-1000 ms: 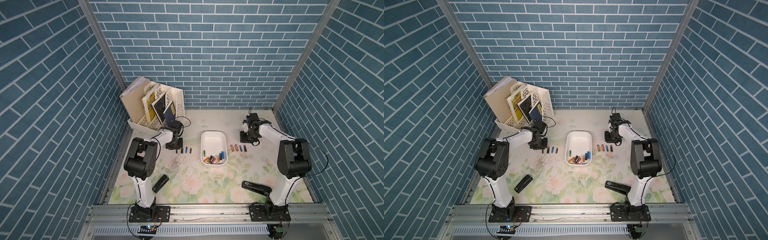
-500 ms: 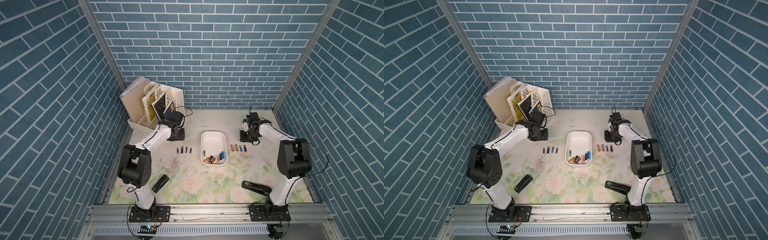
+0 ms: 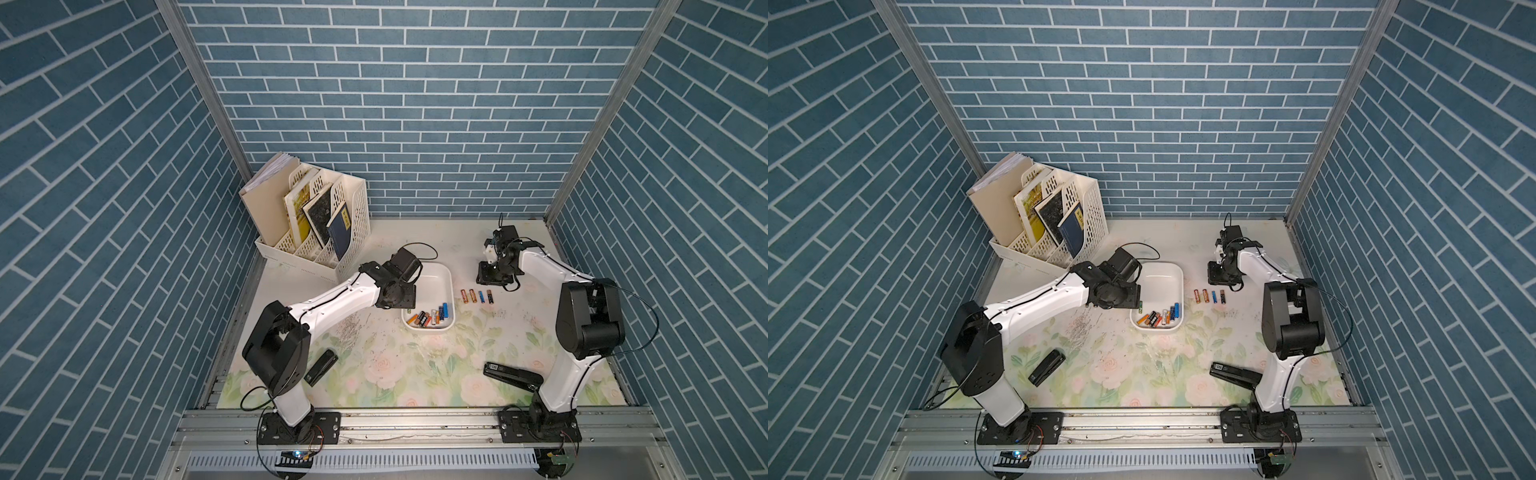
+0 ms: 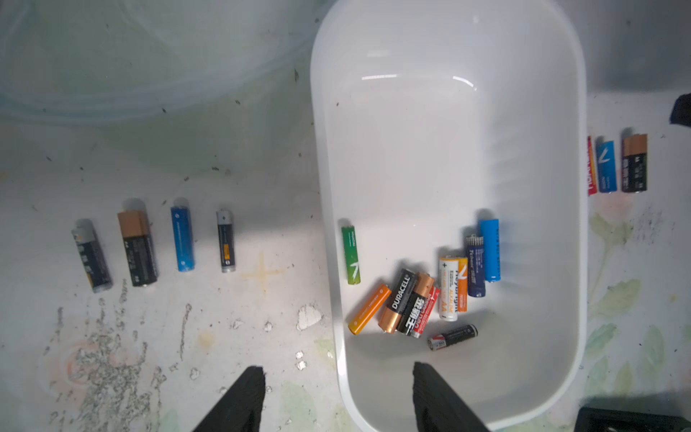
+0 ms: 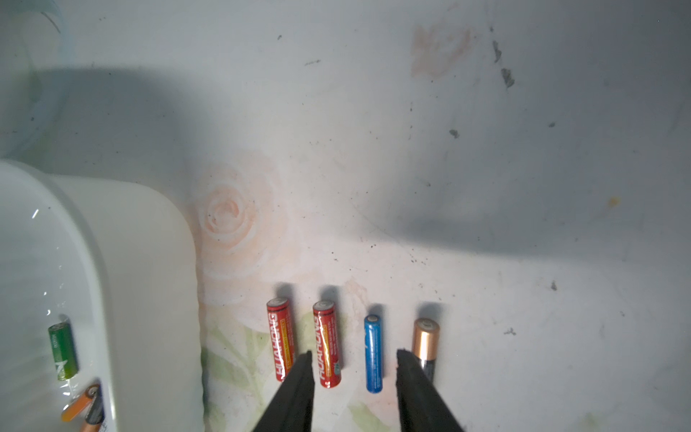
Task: Take the batteries out of the storage box
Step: Adjust the storage box at the center of the board.
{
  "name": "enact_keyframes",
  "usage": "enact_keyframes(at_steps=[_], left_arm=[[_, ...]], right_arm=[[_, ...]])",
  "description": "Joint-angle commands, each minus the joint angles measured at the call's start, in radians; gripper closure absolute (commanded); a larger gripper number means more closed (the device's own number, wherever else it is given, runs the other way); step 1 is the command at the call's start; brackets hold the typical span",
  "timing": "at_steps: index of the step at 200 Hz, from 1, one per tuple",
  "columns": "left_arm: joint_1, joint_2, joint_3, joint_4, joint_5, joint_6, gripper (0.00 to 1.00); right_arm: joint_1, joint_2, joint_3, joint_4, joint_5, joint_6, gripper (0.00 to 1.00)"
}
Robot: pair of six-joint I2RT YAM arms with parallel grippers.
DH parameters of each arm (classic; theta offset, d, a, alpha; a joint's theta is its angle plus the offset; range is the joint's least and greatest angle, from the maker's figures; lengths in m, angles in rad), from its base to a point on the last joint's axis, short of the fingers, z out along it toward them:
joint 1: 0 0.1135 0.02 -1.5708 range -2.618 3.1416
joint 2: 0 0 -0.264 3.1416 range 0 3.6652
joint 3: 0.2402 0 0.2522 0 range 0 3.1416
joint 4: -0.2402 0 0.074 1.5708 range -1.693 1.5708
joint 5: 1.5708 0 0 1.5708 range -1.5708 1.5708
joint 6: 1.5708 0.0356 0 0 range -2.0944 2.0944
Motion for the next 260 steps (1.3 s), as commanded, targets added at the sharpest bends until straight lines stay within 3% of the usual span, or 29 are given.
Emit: enact_keyframes(at_steps=[1, 41, 142, 191, 260], left_arm=[[-0.028, 0.008, -0.039, 0.009, -0.017, -0.077, 0.33], [-0.072, 0.057, -0.066, 0.024, -0.012, -0.109, 0.41], [-0.073, 0.154, -0.018, 0.009, -0.019, -0.097, 0.91], [-0.061, 0.168, 0.059, -0.06, -0.031, -0.087, 1.0], [-0.005, 0.154, 0.193, -0.18, -0.029, -0.044, 1.0]], right_arm=[[0.005, -0.04, -0.019, 0.007, -0.02, -0.033, 0.6], [0.006, -0.047, -0.027, 0.019, -0.034, -0.033, 0.6], [0.005, -0.051, -0.045, 0.028, -0.042, -0.037, 0.6], [0.004, -0.047, -0.044, 0.024, -0.05, -0.038, 0.6], [0.004, -0.053, -0.01, -0.005, -0.058, -0.03, 0.6]])
